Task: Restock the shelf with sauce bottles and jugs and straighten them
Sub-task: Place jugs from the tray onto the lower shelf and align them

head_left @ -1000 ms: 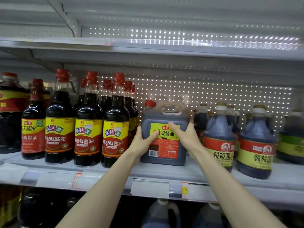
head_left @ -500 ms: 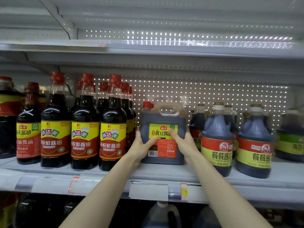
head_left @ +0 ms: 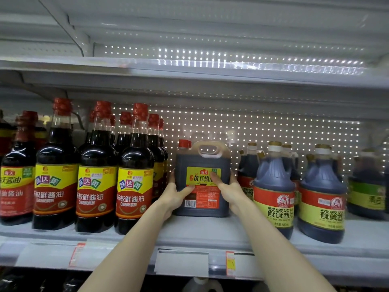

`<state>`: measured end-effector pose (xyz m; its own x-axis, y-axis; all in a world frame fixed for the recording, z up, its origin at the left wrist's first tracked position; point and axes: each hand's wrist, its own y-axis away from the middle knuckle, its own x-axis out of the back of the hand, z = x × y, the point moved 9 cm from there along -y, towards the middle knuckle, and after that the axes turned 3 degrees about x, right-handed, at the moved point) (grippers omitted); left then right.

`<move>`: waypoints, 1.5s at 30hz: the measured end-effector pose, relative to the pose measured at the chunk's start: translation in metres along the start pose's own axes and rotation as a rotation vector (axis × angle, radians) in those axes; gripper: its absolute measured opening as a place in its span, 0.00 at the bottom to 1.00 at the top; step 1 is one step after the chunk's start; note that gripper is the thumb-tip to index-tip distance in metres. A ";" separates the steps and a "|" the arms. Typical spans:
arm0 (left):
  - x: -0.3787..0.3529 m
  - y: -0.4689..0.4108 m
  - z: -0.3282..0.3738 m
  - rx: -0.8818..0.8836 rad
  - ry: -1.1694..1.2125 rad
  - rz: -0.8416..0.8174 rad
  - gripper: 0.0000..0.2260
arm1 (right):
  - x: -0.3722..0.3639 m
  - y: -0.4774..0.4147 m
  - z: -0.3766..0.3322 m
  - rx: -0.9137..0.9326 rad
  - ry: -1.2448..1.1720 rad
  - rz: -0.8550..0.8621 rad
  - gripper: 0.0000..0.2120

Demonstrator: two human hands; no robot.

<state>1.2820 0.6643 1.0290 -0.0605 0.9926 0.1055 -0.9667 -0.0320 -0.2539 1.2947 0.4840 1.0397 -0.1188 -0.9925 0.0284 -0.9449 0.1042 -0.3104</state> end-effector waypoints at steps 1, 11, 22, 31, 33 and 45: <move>-0.001 0.000 0.001 -0.001 -0.003 0.004 0.37 | 0.000 -0.001 0.000 -0.001 0.003 0.002 0.38; -0.002 -0.005 -0.007 0.068 -0.073 0.010 0.37 | -0.001 -0.006 0.003 0.001 0.030 0.025 0.40; -0.003 -0.004 -0.003 0.017 -0.087 0.037 0.39 | 0.002 -0.009 0.005 0.004 0.009 0.042 0.35; -0.001 -0.009 -0.003 0.007 -0.084 0.031 0.39 | 0.003 -0.011 0.003 0.039 0.024 0.047 0.35; -0.002 -0.007 -0.004 0.014 -0.094 0.033 0.38 | 0.002 -0.010 0.004 0.034 0.019 0.041 0.35; 0.005 0.009 0.016 0.004 -0.137 0.055 0.34 | 0.006 0.016 -0.018 0.083 0.236 0.064 0.35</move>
<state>1.2691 0.6670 1.0424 -0.1467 0.9639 0.2223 -0.9619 -0.0865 -0.2593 1.2735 0.4811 1.0522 -0.2548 -0.9407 0.2239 -0.9058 0.1511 -0.3958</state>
